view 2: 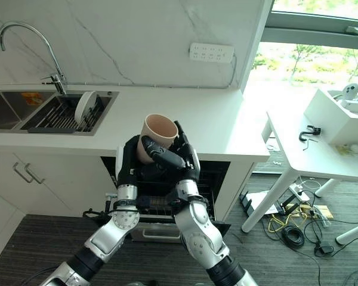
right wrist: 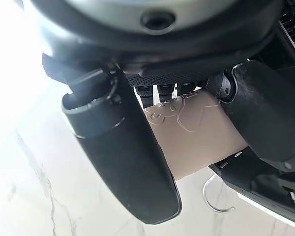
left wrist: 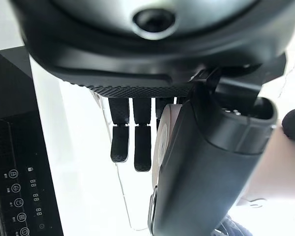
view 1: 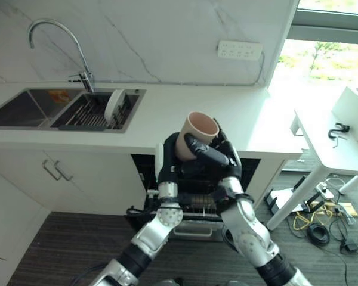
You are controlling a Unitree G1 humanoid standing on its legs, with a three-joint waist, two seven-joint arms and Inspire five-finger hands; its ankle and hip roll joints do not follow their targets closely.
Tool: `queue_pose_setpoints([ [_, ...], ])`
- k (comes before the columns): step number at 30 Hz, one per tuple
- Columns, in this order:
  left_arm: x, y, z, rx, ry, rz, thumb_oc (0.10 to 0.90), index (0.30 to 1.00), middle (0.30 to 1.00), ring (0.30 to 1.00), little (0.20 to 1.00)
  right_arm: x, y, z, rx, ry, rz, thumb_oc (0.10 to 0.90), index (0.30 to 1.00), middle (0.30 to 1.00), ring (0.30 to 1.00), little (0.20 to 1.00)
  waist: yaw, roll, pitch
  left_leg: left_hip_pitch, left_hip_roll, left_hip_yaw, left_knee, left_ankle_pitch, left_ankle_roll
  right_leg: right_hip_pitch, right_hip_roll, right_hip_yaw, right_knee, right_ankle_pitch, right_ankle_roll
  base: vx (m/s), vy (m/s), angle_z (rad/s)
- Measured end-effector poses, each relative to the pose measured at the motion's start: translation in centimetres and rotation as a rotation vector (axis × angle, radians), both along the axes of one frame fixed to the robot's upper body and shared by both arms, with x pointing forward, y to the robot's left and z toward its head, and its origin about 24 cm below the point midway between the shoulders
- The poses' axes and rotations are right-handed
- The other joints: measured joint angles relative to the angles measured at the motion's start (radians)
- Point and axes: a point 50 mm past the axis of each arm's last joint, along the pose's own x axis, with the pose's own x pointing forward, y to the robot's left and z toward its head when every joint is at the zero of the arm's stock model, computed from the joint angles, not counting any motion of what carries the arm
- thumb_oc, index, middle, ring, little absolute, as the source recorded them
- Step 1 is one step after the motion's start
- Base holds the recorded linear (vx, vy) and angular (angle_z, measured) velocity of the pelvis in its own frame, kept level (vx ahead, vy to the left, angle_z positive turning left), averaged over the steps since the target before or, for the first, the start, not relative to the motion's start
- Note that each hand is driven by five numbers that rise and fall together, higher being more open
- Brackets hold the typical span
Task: Place the dishes in the dishwasher.
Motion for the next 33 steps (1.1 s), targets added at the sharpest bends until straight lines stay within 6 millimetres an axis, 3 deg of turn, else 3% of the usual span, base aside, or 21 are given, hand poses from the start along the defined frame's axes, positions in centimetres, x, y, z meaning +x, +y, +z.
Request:
queue_pose_setpoints([
  [8,0.1,-0.1,-0.2,0.036,0.01,-0.026,0.4,0.3,0.3,0.3,0.3,-0.1,0.0,-0.1,-0.045,-0.002,-0.031,0.8,0.9,0.9,0.9,0.9,-0.002,-0.001,0.001,0.0,0.0,0.0,-0.001,0.0,0.0,0.0,0.0,0.0,-0.001,0.0,0.0,0.0,0.0,0.0],
  [18,0.6,0.6,0.7,0.417,-0.148,-0.084,0.4,0.3,0.3,0.3,0.3,0.3,-0.5,-1.0,-0.142,0.012,-0.069,0.8,0.9,0.9,0.9,0.9,-0.007,-0.003,0.001,-0.001,0.001,0.012,-0.004,0.0,0.001,-0.01,0.001,0.013,0.002,0.0,0.001,0.0,0.002,-0.03],
  [19,0.6,0.7,0.7,0.424,-0.151,-0.083,0.4,0.3,0.3,0.3,0.3,0.3,-0.5,-1.0,-0.143,0.014,-0.067,0.761,0.841,0.841,0.841,0.841,-0.008,-0.003,0.001,0.0,0.001,0.013,-0.004,-0.001,0.001,-0.01,0.001,0.014,0.002,0.0,0.001,0.0,0.0,0.0],
  [20,0.7,0.7,0.7,0.442,-0.158,-0.08,0.4,0.3,0.3,0.3,0.3,0.2,-0.5,-1.1,-0.144,0.016,-0.066,0.64,0.66,0.66,0.66,0.66,-0.009,-0.003,0.001,0.0,0.001,0.015,-0.004,-0.001,0.001,-0.01,0.001,0.014,0.002,0.0,0.001,0.0,0.0,0.0],
  [21,0.8,0.7,0.7,0.454,-0.163,-0.076,0.4,0.3,0.3,0.3,0.3,0.3,-0.5,-1.1,-0.143,0.019,-0.06,0.483,0.425,0.425,0.425,0.425,-0.009,-0.003,0.001,0.001,0.002,0.016,-0.004,-0.001,0.001,-0.01,0.001,0.015,0.002,0.0,0.001,0.0,0.0,0.0],
  [22,0.9,0.8,0.7,0.458,-0.164,-0.075,0.4,0.3,0.3,0.3,0.3,0.3,-0.4,-1.1,-0.145,0.021,-0.056,0.4,0.3,0.3,0.3,0.3,-0.009,-0.003,0.001,0.001,0.002,0.017,-0.004,-0.001,0.001,-0.01,0.001,0.015,0.002,0.0,0.001,0.0,0.0,0.0],
  [33,0.8,0.9,0.2,0.502,-0.189,-0.066,0.4,0.3,0.3,0.3,0.3,0.6,-0.9,-1.8,-0.178,0.043,-0.068,0.4,0.3,0.3,0.3,0.3,-0.004,-0.003,0.001,0.002,0.001,0.018,-0.003,-0.001,0.002,-0.007,0.0,0.016,0.002,0.003,0.003,0.0,0.0,0.0],
])
